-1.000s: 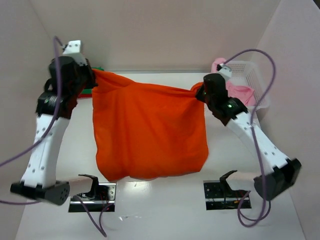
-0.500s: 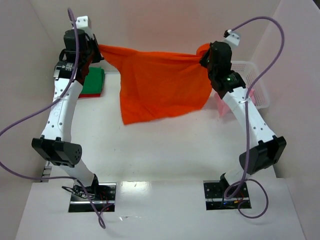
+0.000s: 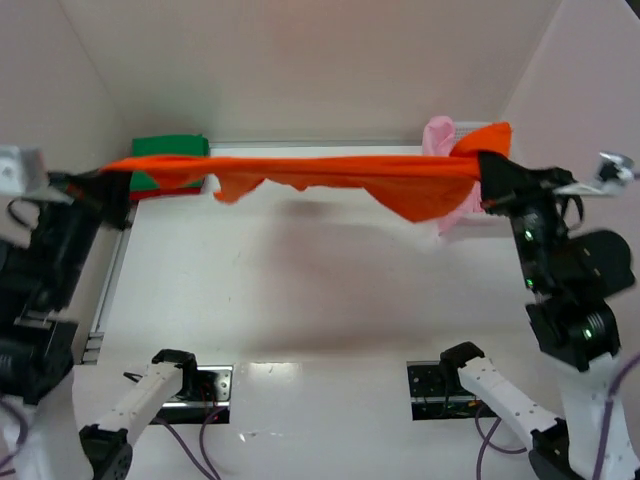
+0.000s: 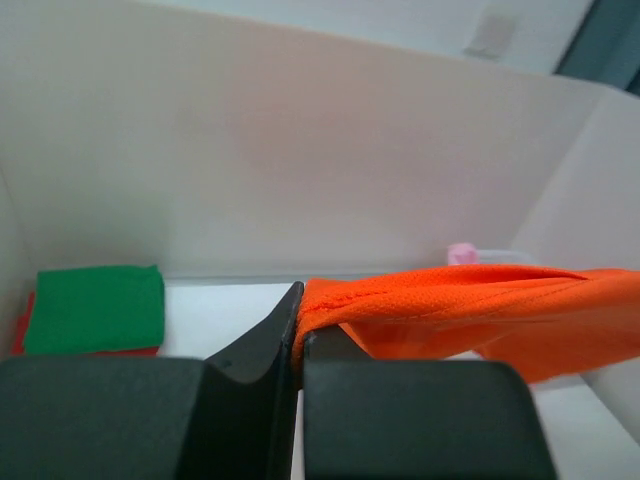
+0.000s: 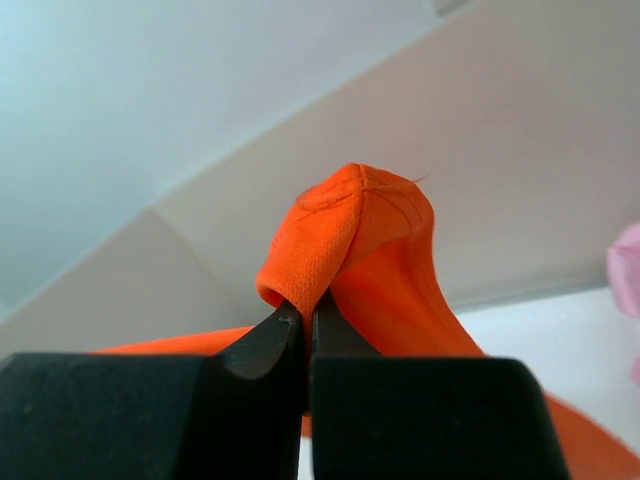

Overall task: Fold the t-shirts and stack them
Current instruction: Flatten out the tshirt

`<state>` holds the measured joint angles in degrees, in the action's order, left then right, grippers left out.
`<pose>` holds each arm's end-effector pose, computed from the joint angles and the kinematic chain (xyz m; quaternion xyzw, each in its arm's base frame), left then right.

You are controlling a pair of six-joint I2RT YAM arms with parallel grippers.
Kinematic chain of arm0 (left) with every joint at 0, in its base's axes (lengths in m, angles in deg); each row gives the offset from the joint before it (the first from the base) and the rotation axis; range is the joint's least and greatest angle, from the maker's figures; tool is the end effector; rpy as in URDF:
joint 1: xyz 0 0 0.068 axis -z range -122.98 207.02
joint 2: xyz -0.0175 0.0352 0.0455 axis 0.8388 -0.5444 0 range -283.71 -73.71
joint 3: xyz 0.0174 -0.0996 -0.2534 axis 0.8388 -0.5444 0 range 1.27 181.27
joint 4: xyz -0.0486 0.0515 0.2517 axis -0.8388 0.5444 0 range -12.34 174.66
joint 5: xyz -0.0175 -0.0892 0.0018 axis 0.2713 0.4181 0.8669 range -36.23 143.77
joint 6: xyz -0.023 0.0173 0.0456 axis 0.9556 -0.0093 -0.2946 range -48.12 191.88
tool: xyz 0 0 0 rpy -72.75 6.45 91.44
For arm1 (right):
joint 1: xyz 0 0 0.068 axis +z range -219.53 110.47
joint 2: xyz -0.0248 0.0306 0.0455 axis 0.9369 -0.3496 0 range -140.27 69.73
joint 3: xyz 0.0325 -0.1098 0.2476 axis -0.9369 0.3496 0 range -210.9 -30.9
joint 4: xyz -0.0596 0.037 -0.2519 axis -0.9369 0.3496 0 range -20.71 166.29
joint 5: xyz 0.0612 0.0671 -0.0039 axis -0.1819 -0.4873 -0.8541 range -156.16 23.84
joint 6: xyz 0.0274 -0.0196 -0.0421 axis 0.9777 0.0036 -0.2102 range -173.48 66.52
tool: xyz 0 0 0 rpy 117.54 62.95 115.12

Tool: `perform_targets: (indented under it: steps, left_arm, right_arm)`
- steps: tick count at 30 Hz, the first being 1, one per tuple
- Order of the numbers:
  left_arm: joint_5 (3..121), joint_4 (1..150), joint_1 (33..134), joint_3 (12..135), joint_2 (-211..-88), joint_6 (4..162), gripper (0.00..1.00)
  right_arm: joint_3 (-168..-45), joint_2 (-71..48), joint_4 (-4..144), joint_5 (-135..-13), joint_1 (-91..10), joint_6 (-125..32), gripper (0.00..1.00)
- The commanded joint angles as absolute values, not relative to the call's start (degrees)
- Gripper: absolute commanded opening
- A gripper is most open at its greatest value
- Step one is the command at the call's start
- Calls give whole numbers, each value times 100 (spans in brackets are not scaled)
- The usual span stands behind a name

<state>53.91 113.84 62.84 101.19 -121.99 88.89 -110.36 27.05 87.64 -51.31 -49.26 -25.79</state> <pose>0.0547 -0.0057 0.5691 -0.0580 0.6028 -0.1583 0.7799 0.0867 0.0223 0.5214 0.1421 0.5719 0.2579 0.7657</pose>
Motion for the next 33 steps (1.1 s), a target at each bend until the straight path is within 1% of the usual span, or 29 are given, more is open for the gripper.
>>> perform_targets:
  steps: [1, 3, 6, 8, 9, 10, 14, 18, 19, 20, 21, 23, 24, 28, 29, 30, 31, 32, 33]
  left_arm:
    - [4639, 11738, 6150, 10084, -11538, 9050, 0]
    - [4639, 11957, 6150, 10277, -11433, 9051, 0]
    - [4437, 11906, 6150, 10595, -11826, 9051, 0]
    - [4375, 11792, 6150, 10647, -12037, 8998, 0]
    - [4375, 11522, 6150, 10491, -12317, 8998, 0]
    - [4375, 11319, 6150, 10263, -12494, 8998, 0]
    - [4375, 10852, 6150, 9612, -12759, 8998, 0]
    - [4375, 10176, 6150, 8392, -13250, 9051, 0]
    - [4375, 10070, 6150, 8389, -13338, 9051, 0]
    - [4375, 9990, 6150, 8119, -13444, 9120, 0]
    - [4427, 9929, 6150, 7968, -13680, 9121, 0]
    - [4375, 9762, 6150, 7827, -14050, 9173, 0]
    - [4244, 9648, 6150, 7704, -14286, 9174, 0]
    - [3988, 9366, 6150, 7650, -15016, 9174, 0]
    - [3927, 9287, 6150, 7720, -15392, 9174, 0]
    - [3927, 9226, 6150, 7869, -15796, 9174, 0]
    - [3848, 9225, 6150, 7957, -15992, 9174, 0]
    - [3847, 9112, 6150, 8158, -16368, 9174, 0]
    - [3778, 9024, 6150, 8256, -16746, 9122, 0]
  right_arm:
    - [-10921, 3455, 9467, -4594, -5055, -2510, 0]
    - [-11095, 3405, 9591, -4770, -5055, -2509, 0]
    - [-11439, 2826, 9785, -4710, -5055, -2386, 0]
    - [-11300, 2667, 9672, -4709, -5055, -2386, 0]
    - [-10907, 2483, 9358, -4474, -5055, -2386, 0]
    - [-10808, 2368, 9354, -4359, -5055, -2386, 0]
    - [-10132, 1797, 9004, -4305, -5055, -2280, 0]
    - [-9263, 1122, 8451, -4182, -5055, -2027, 0]
    - [-9260, 980, 8353, -4182, -5055, -2025, 0]
    - [-9121, 839, 8257, -4182, -5055, -1964, 0]
    - [-9015, 368, 7977, -4269, -5055, -1894, 0]
    - [-8935, 40, 7782, -4340, -5055, -1771, 0]
    - [-8882, -319, 7529, -4497, -5055, -1692, 0]
    - [-9188, -1515, 7202, -4612, -5055, -1691, 0]
    - [-9442, -2022, 7140, -4508, -5055, -1691, 0]
    - [-9584, -2253, 7140, -4385, -5055, -1691, 0]
    - [-9890, -2482, 7140, -4323, -5055, -1691, 1]
    - [-10180, -3111, 7087, -4261, -5055, -1691, 3]
    - [-10322, -3317, 7087, -4261, -5055, -1752, 4]
